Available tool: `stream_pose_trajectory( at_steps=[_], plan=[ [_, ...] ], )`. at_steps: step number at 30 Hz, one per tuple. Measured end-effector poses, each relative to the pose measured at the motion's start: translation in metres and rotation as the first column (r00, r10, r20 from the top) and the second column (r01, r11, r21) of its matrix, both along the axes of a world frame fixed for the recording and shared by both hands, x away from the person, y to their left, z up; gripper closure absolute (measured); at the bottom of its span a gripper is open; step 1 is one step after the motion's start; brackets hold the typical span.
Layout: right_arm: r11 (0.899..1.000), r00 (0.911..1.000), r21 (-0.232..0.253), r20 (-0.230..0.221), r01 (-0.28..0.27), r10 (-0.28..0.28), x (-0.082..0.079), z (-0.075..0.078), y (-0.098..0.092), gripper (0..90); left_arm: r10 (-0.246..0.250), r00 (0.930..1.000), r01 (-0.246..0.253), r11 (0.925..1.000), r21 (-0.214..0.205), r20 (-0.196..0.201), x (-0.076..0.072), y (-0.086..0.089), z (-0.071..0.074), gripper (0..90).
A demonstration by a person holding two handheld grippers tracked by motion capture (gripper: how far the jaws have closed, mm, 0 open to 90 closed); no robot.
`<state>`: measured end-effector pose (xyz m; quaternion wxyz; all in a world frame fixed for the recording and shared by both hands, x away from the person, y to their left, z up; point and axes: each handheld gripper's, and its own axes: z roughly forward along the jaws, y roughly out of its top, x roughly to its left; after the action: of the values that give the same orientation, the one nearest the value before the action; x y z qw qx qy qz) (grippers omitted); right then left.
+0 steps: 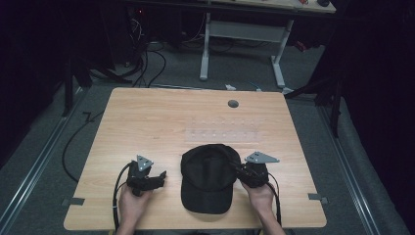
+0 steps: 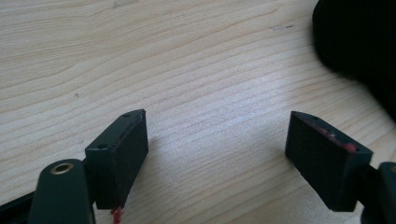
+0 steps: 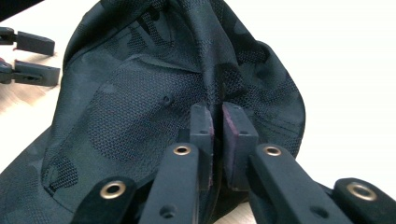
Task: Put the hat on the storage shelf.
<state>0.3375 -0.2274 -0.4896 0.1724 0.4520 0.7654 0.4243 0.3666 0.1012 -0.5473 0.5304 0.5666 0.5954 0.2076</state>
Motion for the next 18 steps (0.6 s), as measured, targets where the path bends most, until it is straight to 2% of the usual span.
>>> stream_pose_trajectory(
  at_steps=[6, 7, 11, 14, 17, 18],
  plan=[
    [1.0, 0.9998, 0.025, 0.008, -0.019, 0.018, -0.002, 0.001, -0.003, 87.4, -0.017, 0.9998, 0.017, 0.9999, -0.001, -0.006, 0.0, -0.001, 0.0, 17.5],
    [0.999, 0.9992, 0.038, 0.032, -0.026, 0.025, -0.005, 0.002, -0.004, 87.6, -0.032, 0.9994, 0.032, 0.9995, 0.003, -0.01, -0.001, 0.0, 0.0, 17.7],
    [0.997, 0.9957, 0.058, 0.083, -0.046, 0.041, -0.01, 0.007, -0.006, 87.9, -0.059, 0.998, 0.059, 0.9982, -0.013, -0.024, -0.001, 0.001, 0.002, 17.8],
    [0.996, 0.9942, 0.07, 0.095, -0.058, 0.051, -0.011, 0.01, -0.008, 88.0, -0.093, 0.9946, 0.091, 0.9941, -0.06, -0.045, -0.002, 0.002, 0.005, 17.7],
    [0.995, 0.9925, 0.065, 0.104, -0.072, 0.065, -0.012, 0.015, -0.011, 88.1, -0.113, 0.9924, 0.109, 0.9913, -0.074, -0.049, -0.004, 0.0, 0.007, 16.6],
    [0.995, 0.992, 0.067, 0.106, -0.075, 0.068, -0.013, 0.017, -0.011, 88.0, -0.126, 0.9911, 0.121, 0.9871, -0.106, -0.043, -0.005, -0.001, 0.011, 16.4]
  ],
)
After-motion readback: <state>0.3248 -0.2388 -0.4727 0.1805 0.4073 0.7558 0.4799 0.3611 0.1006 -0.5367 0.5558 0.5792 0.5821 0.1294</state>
